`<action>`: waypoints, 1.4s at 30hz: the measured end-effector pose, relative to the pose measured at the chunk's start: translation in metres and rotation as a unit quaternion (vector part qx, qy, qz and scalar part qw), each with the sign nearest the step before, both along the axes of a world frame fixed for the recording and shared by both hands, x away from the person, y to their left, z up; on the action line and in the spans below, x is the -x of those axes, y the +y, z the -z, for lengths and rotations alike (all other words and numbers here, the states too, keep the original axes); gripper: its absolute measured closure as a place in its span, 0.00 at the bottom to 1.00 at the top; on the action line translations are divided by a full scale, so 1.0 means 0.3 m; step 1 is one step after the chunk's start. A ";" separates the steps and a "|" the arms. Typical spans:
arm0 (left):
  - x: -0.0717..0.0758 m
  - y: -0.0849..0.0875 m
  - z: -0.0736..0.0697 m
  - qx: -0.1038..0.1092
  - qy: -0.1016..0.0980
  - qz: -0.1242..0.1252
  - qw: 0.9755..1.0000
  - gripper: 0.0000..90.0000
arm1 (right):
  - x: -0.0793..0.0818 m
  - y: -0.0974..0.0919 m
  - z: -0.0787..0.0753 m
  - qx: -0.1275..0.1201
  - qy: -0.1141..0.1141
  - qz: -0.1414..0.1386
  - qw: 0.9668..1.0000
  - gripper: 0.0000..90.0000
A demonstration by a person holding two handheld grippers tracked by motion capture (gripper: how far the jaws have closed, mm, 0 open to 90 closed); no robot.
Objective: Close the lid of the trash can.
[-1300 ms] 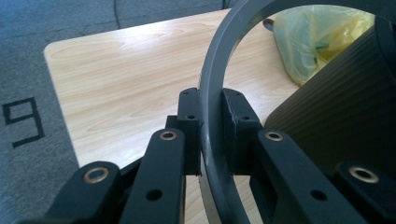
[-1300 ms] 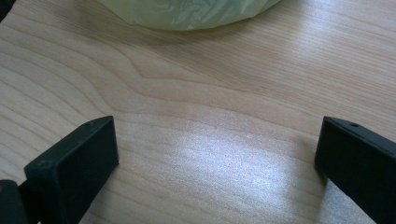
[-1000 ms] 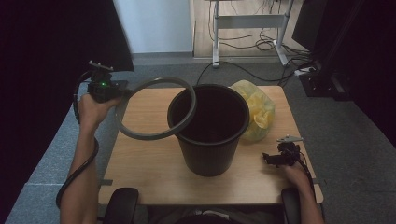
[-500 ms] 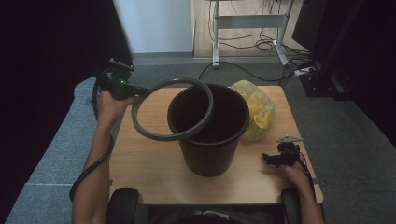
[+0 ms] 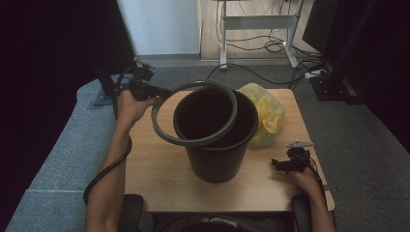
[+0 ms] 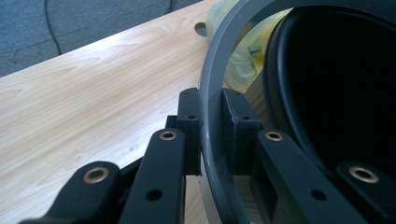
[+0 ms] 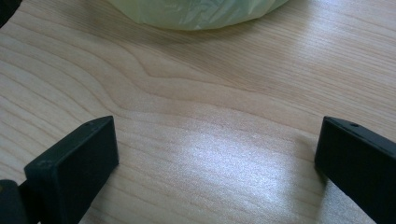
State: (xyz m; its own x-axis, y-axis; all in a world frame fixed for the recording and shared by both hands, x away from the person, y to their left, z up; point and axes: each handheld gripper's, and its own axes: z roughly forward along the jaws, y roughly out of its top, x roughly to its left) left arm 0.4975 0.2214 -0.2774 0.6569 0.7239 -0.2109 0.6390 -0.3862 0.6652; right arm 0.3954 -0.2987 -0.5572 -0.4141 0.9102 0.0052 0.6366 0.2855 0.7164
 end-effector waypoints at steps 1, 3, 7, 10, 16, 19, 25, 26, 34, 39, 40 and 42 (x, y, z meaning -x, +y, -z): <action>-0.001 -0.008 -0.001 0.001 0.000 0.002 1.000 0.87 | 0.000 0.000 0.000 0.000 0.000 0.000 1.000 0.00; -0.002 -0.026 -0.002 0.001 0.000 0.006 1.000 0.87 | 0.000 0.000 0.000 0.000 0.000 0.000 1.000 0.00; -0.003 -0.059 -0.007 0.003 -0.002 0.013 1.000 0.87 | 0.000 0.000 0.000 0.000 0.000 -0.001 1.000 0.00; -0.004 -0.083 -0.012 0.003 -0.004 0.019 1.000 0.87 | 0.000 0.000 0.000 0.000 0.000 -0.001 1.000 0.00; -0.008 -0.129 -0.020 -0.003 -0.005 0.032 0.999 0.87 | 0.000 0.000 0.000 0.000 0.000 -0.001 1.000 0.00; -0.010 -0.147 -0.022 -0.005 -0.007 0.036 0.999 0.87 | 0.000 0.000 0.000 0.000 0.000 -0.001 1.000 0.00; -0.012 -0.188 -0.023 -0.013 -0.012 0.039 0.999 0.87 | 0.000 0.000 0.000 0.000 0.000 -0.001 1.000 0.00; -0.013 -0.193 -0.023 -0.016 -0.012 0.041 0.999 0.87 | 0.000 0.000 0.000 0.000 0.000 -0.001 1.000 0.00; -0.010 -0.223 -0.020 -0.028 -0.018 0.042 0.999 0.87 | 0.000 0.000 0.000 0.000 0.000 -0.001 1.000 0.00; 0.000 -0.230 -0.025 -0.043 -0.024 0.041 0.998 0.87 | 0.000 0.001 0.000 0.000 0.000 -0.002 1.000 0.00; 0.001 -0.231 -0.025 -0.046 -0.024 0.041 0.998 0.87 | 0.000 0.001 0.000 0.000 0.000 -0.002 1.000 0.00; 0.004 -0.231 -0.026 -0.054 -0.024 0.043 0.997 0.87 | 0.001 0.001 0.000 0.000 0.000 -0.002 1.000 0.00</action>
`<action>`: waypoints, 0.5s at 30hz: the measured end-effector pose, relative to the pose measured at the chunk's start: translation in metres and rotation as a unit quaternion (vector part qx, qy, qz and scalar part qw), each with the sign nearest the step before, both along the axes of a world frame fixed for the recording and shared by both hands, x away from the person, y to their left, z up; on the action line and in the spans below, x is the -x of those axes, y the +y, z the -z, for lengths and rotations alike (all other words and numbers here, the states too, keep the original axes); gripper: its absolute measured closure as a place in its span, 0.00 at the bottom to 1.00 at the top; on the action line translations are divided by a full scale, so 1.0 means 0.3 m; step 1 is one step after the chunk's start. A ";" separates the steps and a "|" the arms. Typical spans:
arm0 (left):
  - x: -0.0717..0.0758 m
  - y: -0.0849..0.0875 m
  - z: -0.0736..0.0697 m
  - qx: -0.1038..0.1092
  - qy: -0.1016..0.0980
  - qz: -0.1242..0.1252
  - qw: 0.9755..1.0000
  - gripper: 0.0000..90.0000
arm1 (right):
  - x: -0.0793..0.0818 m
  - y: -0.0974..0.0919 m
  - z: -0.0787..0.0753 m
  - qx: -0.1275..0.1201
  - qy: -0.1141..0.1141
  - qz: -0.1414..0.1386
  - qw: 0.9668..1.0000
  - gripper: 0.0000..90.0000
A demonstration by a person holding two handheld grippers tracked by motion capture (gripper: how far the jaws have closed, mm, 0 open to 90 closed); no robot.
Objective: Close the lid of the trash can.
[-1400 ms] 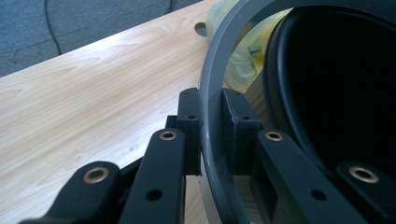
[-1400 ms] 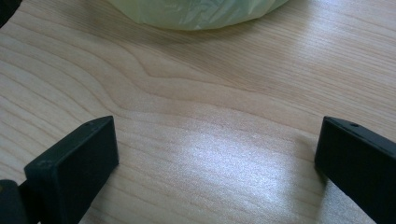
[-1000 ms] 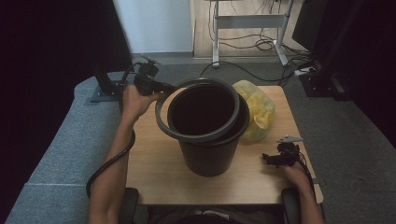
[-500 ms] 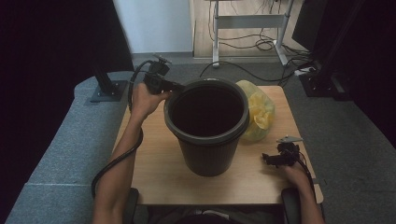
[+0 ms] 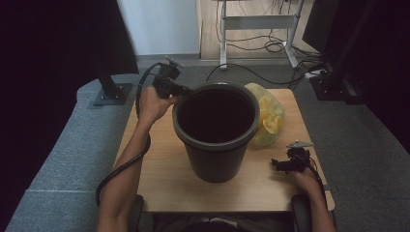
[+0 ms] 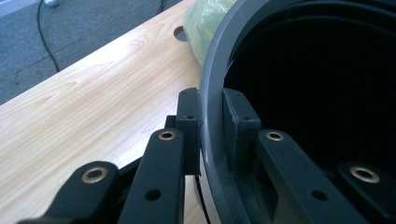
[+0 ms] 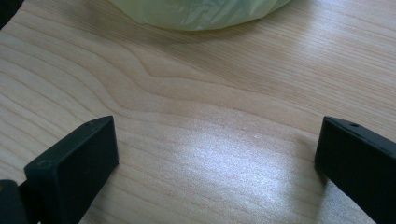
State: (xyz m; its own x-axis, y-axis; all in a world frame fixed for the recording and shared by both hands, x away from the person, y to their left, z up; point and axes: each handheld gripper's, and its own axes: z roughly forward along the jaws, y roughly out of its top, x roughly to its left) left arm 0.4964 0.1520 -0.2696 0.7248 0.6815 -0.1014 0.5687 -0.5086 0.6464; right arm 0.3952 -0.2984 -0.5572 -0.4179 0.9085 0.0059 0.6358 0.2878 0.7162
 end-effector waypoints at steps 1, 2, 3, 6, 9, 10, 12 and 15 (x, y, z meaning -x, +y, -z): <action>0.000 0.002 0.000 0.000 0.001 0.001 1.000 0.87 | 0.000 0.000 0.000 0.000 0.000 0.000 1.000 0.00; 0.001 0.002 0.000 0.001 0.001 0.000 1.000 0.86 | 0.000 0.000 0.000 0.000 0.000 0.000 1.000 0.00; 0.002 0.001 0.000 -0.002 0.001 0.000 1.000 0.86 | 0.000 0.000 0.000 0.000 0.000 0.000 1.000 0.00; 0.007 -0.013 0.006 -0.020 -0.003 -0.002 1.000 0.86 | 0.000 0.001 0.000 0.000 0.000 0.000 1.000 0.00; 0.006 -0.015 0.010 -0.022 -0.004 -0.001 1.000 0.86 | 0.000 0.001 0.000 0.000 0.000 0.000 1.000 0.00; 0.005 -0.013 0.011 -0.020 -0.004 -0.001 1.000 0.86 | 0.000 0.000 0.000 0.000 0.000 0.000 1.000 0.00; 0.005 -0.010 0.013 -0.015 -0.005 0.000 1.000 0.85 | 0.000 0.001 0.000 0.000 0.000 0.000 1.000 0.00; 0.005 -0.003 0.012 -0.004 -0.011 0.003 1.000 0.74 | 0.000 0.001 0.000 0.000 0.000 0.000 1.000 0.00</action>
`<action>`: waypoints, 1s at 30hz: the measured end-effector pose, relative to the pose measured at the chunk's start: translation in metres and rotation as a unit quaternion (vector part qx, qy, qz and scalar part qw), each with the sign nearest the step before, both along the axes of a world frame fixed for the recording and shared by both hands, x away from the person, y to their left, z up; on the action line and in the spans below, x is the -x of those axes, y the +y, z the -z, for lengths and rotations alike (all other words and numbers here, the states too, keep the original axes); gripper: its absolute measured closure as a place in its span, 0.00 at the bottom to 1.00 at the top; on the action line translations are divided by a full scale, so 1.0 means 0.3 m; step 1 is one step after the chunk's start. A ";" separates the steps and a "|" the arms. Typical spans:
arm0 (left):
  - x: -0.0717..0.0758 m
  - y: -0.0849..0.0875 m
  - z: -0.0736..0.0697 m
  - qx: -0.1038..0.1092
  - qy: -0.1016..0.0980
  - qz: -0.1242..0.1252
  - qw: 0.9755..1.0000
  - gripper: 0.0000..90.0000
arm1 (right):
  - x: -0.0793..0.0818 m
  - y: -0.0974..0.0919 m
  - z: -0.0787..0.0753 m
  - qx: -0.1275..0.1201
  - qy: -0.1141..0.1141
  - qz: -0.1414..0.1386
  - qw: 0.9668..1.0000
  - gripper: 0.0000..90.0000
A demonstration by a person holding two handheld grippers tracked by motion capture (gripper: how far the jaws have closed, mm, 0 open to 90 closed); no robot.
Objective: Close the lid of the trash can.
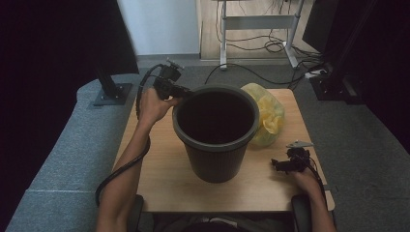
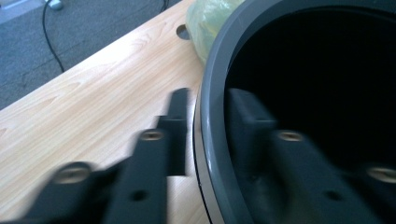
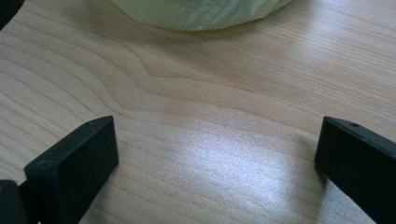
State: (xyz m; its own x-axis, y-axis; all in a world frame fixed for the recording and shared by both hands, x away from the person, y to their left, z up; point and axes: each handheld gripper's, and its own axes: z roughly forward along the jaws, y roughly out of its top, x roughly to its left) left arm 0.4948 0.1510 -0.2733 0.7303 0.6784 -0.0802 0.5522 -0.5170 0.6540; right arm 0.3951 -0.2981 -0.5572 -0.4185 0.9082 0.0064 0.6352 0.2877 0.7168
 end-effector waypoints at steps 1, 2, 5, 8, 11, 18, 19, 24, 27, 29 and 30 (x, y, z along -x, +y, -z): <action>-0.001 0.000 0.000 0.001 -0.002 0.002 1.000 0.66 | 0.000 0.000 0.000 0.000 0.000 0.000 1.000 0.00; -0.001 0.001 0.000 0.002 -0.006 0.006 1.000 0.58 | 0.000 0.000 0.000 0.000 0.000 0.000 1.000 0.00; 0.001 0.003 0.000 0.006 -0.017 0.016 1.000 0.39 | 0.000 0.000 0.000 0.000 0.000 0.000 1.000 0.00; 0.006 0.012 0.000 0.015 -0.029 0.027 0.999 0.20 | 0.000 0.000 0.000 0.000 0.000 -0.001 1.000 0.00; 0.014 0.027 0.001 0.011 -0.042 0.024 0.999 0.10 | 0.000 0.000 0.000 0.000 0.000 -0.001 1.000 0.00; 0.045 0.076 -0.001 0.017 -0.061 0.038 0.997 0.00 | 0.001 0.000 0.000 0.001 0.000 -0.002 1.000 0.00; 0.049 0.084 -0.003 0.023 -0.064 0.038 0.997 0.00 | 0.001 0.000 0.000 0.001 0.001 -0.002 1.000 0.00; 0.065 0.125 -0.015 0.038 -0.073 0.031 0.996 0.00 | 0.001 0.000 0.000 0.001 0.001 -0.001 1.000 0.00; 0.072 0.149 -0.016 0.040 -0.076 0.027 0.996 0.00 | 0.001 0.000 0.000 0.001 0.000 -0.001 1.000 0.00; 0.077 0.168 -0.015 0.041 -0.076 0.023 0.996 0.00 | 0.001 0.000 0.000 0.001 0.000 -0.001 1.000 0.00; 0.079 0.178 -0.014 0.046 -0.076 0.020 0.996 0.00 | 0.001 0.001 0.000 0.000 0.000 -0.001 1.000 0.00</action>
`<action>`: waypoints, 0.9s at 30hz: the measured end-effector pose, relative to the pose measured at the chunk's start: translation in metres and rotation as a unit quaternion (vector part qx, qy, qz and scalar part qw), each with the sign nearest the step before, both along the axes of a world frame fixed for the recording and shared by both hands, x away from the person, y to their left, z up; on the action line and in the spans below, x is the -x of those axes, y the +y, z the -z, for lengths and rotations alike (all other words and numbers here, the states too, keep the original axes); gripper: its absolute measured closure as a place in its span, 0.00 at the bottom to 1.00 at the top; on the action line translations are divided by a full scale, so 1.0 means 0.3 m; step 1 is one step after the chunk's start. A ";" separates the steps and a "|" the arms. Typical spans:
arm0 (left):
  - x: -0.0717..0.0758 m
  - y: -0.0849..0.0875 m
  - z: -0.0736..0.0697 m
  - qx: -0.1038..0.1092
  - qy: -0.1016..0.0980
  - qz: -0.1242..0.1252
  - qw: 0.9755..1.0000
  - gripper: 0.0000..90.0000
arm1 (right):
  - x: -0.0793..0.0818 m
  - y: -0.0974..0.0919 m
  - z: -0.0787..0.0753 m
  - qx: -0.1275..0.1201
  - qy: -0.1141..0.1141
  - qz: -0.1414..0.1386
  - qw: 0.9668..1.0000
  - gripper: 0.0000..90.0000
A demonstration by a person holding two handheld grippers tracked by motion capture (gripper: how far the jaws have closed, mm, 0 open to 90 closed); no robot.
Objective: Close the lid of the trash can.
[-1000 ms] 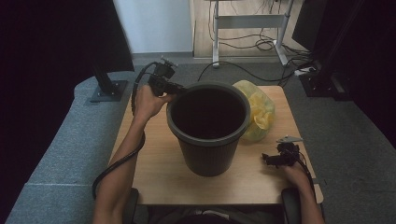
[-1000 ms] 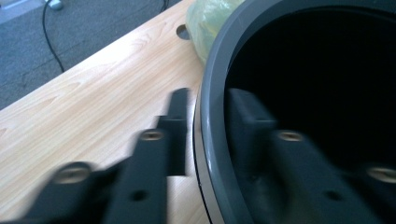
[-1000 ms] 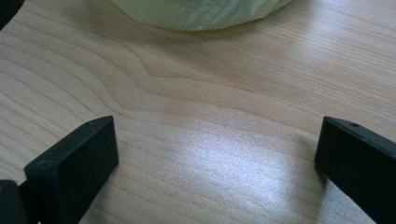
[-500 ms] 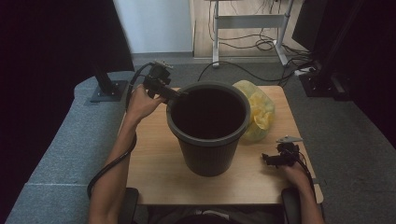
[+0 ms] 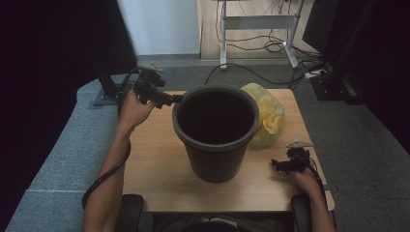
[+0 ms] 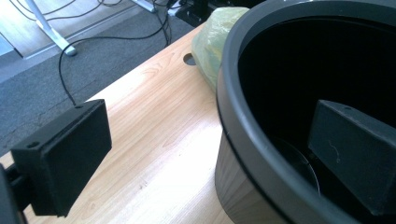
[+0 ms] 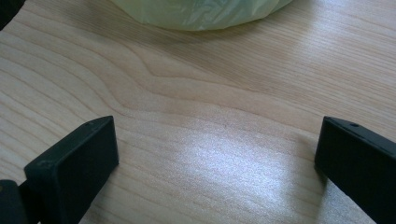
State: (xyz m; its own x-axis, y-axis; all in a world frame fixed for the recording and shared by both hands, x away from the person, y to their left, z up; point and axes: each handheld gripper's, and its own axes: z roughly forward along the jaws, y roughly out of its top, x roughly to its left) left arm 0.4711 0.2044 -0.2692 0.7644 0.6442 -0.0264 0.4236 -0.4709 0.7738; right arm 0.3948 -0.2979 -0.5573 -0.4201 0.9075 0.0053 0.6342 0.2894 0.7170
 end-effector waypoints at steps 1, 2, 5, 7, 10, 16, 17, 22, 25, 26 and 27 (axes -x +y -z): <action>0.001 0.011 0.001 0.002 0.001 -0.002 1.000 0.00 | 0.000 0.000 0.000 0.000 0.000 0.000 1.000 0.00; 0.002 0.022 0.003 0.005 0.002 -0.004 1.000 0.00 | 0.000 0.000 0.000 0.000 0.000 0.000 1.000 0.00; 0.005 0.054 0.011 0.014 0.003 -0.013 1.000 0.00 | 0.000 0.000 0.000 0.000 0.001 -0.001 1.000 0.00; 0.008 0.073 0.017 0.018 0.000 -0.017 1.000 0.00 | 0.000 0.000 0.000 0.001 0.001 -0.001 1.000 0.00; 0.013 0.098 0.028 0.018 -0.006 -0.023 1.000 0.00 | 0.000 0.000 0.000 0.000 0.000 0.000 1.000 0.00; 0.023 0.150 0.057 0.017 -0.013 -0.035 0.999 0.00 | 0.000 0.000 0.000 0.000 0.000 0.000 1.000 0.00; 0.024 0.158 0.063 0.015 -0.013 -0.037 0.999 0.00 | 0.000 0.000 0.000 0.000 0.000 0.000 1.000 0.00; 0.029 0.199 0.095 0.015 -0.011 -0.044 0.999 0.00 | 0.000 0.000 0.000 0.000 0.000 0.000 1.000 0.00; 0.034 0.221 0.113 0.021 -0.011 -0.049 0.999 0.00 | 0.000 0.000 0.000 0.000 0.001 0.000 1.000 0.00; 0.036 0.228 0.119 0.023 -0.012 -0.050 0.998 0.00 | 0.000 0.000 0.000 0.000 0.001 0.000 1.000 0.00; 0.038 0.233 0.124 0.025 -0.012 -0.052 0.998 0.00 | 0.000 0.000 0.000 0.000 0.000 0.000 1.000 0.00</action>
